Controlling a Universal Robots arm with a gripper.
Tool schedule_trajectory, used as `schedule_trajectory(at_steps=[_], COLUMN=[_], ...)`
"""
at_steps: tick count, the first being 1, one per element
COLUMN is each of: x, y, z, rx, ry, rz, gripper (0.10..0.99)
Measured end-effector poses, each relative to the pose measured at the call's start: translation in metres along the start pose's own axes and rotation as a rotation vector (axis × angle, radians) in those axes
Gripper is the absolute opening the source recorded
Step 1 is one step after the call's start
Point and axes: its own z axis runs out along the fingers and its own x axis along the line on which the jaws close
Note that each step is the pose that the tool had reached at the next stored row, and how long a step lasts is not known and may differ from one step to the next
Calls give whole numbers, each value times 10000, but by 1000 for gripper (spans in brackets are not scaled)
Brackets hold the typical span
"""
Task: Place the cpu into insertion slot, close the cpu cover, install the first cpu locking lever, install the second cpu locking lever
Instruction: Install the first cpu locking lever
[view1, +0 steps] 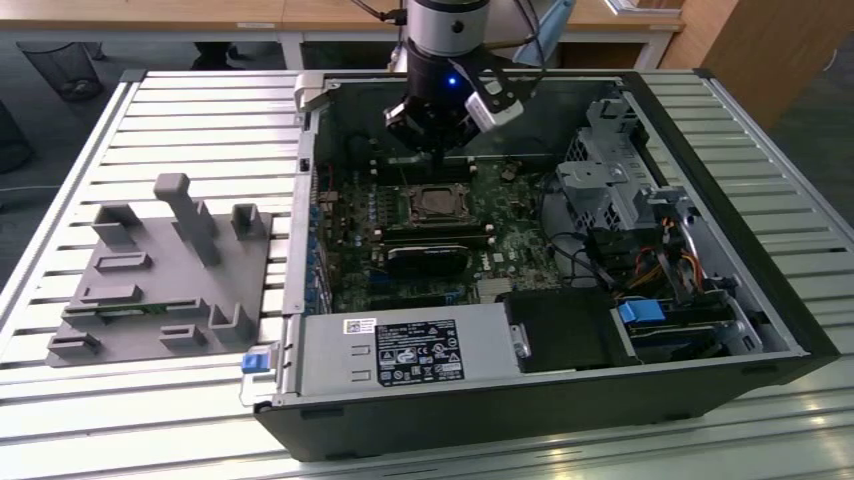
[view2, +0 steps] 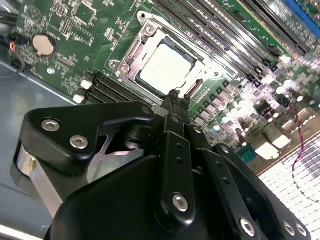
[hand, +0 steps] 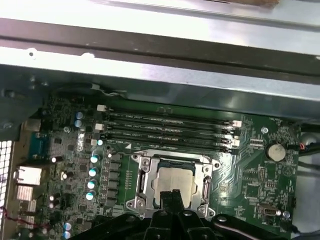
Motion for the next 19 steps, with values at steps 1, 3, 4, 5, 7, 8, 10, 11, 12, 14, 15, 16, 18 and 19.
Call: schedule_trajectory(at_steps=[1, 3, 4, 5, 7, 8, 10, 11, 12, 14, 15, 16, 18, 19], x=[7, 23, 32, 41, 58, 66, 77, 82, 87, 97, 103, 111, 133, 145], y=[1, 2, 3, 3, 5, 5, 6, 7, 7, 8, 8, 9, 11, 12], z=[1, 1, 1, 0, 0, 0, 0, 0, 0, -1, -1, -1, -1, -1], rx=[0, 0, 1, 1, 1, 1, 1, 1, 1, 2, 1, 1, 1, 2], ry=[-2, -4, -3, -4, -3, -3, -3, -3, -3, -3, -3, -3, -3, -3], rz=[43, 53, 53, 55, 59, 59, 60, 59, 60, 60, 60, 60, 60, 60], gripper=[106, 106, 106, 106, 106, 106, 106, 106, 106, 106, 106, 106, 106, 106])
